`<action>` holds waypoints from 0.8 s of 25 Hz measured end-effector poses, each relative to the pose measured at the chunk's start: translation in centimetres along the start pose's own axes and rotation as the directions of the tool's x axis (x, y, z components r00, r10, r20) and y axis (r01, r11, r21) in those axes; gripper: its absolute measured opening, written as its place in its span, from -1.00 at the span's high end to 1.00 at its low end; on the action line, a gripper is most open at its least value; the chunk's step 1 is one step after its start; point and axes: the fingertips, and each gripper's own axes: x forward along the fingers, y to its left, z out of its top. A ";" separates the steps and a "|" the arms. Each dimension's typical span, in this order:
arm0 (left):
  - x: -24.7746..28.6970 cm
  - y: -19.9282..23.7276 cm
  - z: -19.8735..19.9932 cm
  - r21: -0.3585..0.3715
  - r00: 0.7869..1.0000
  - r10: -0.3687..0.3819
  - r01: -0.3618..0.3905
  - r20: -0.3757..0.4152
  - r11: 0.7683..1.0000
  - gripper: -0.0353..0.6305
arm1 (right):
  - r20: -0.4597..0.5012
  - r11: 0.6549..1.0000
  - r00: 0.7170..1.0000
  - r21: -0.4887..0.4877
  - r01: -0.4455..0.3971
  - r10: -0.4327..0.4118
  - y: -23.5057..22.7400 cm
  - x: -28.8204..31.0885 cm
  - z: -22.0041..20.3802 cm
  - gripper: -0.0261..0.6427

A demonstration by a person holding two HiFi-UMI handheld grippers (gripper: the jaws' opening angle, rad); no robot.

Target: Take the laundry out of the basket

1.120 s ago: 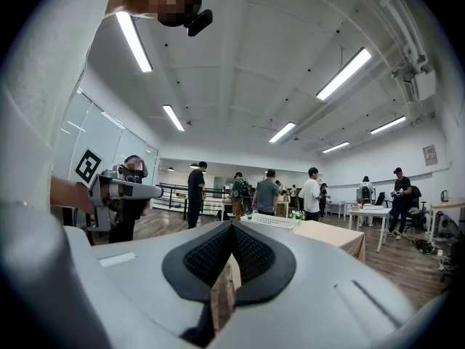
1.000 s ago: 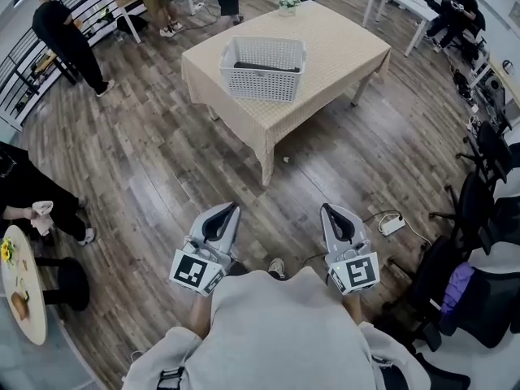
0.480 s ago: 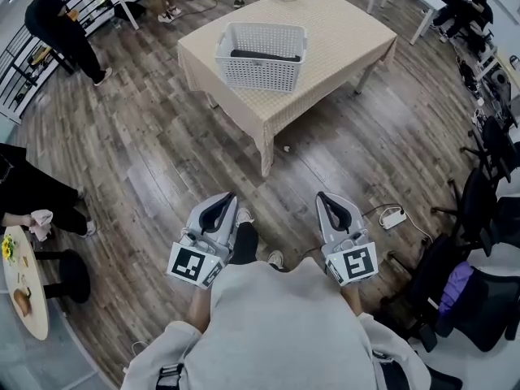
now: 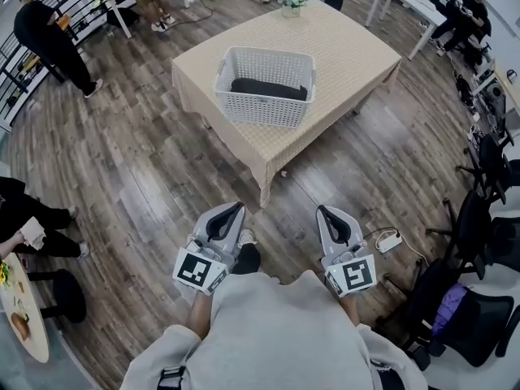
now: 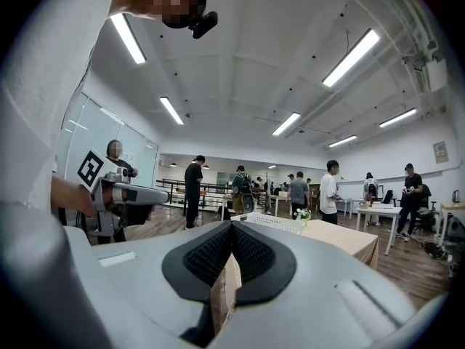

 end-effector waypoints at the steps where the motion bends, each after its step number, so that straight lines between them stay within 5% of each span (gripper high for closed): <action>1: 0.9 1.2 0.2 -0.001 1.000 -0.006 0.006 0.001 1.000 0.86 | 0.000 1.000 1.000 -0.001 0.004 -0.004 -0.4 1.4 0.4 0.93; 20: 11.5 18.1 2.8 0.006 0.995 -0.096 0.096 0.040 0.995 0.86 | -0.004 0.999 0.999 -0.019 0.050 -0.050 -3.4 20.5 3.5 0.93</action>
